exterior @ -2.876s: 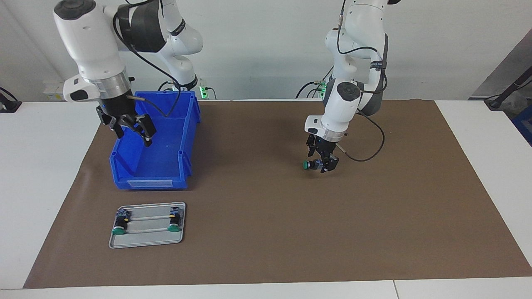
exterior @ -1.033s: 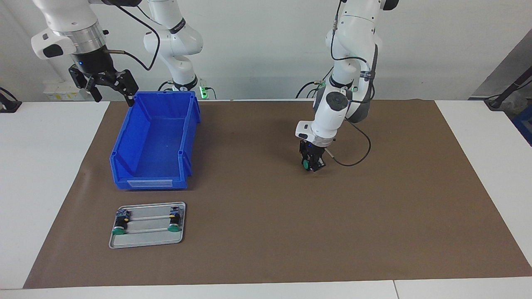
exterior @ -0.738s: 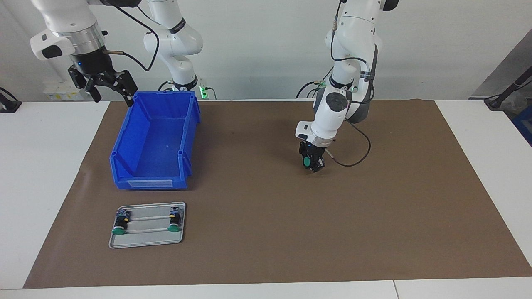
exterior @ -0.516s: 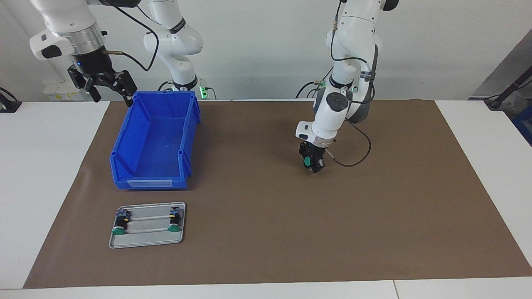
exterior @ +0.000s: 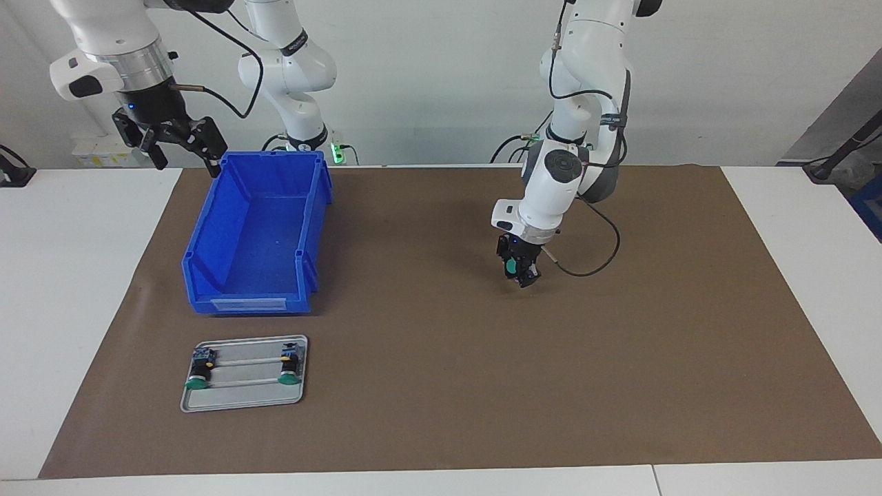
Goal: Place and press button with both arms
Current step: 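Position the left gripper above the green button, then lower the left gripper onto the green button and press down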
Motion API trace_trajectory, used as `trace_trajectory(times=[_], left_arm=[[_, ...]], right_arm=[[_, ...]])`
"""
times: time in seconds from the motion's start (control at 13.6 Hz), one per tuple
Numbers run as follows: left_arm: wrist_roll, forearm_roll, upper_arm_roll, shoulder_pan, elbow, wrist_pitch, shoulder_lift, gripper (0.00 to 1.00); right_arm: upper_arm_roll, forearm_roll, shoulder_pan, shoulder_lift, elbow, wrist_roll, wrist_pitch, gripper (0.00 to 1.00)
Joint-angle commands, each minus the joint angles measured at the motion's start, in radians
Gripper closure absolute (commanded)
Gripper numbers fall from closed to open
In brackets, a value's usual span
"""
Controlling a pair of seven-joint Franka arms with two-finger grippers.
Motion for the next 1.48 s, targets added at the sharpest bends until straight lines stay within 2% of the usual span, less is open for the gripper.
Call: trace_trajectory(times=[0.0, 0.15, 0.81, 1.11, 1.4], left_arm=[[0.033, -0.016, 0.01, 0.0, -0.005, -0.043, -0.031, 0.96], [0.038, -0.016, 0.008, 0.014, -0.005, -0.049, -0.032, 1.0], [0.068, -0.03, 0.0, 0.052, -0.01, -0.043, -0.032, 1.0], [0.171, -0.148, 0.002, 0.071, -0.012, -0.046, -0.032, 1.0], [0.209, -0.203, 0.0, 0.091, -0.015, -0.047, -0.04, 1.0]], right_arm=[[0.002, 0.0, -0.011, -0.025, -0.028, -0.023, 0.001, 0.0], [0.002, 0.0, -0.011, -0.025, -0.028, -0.023, 0.001, 0.0], [0.002, 0.0, -0.011, -0.025, -0.028, -0.024, 0.001, 0.0], [0.002, 0.0, -0.011, -0.025, -0.028, -0.026, 0.001, 0.0], [0.002, 0.0, -0.011, -0.025, -0.028, -0.026, 0.001, 0.0]])
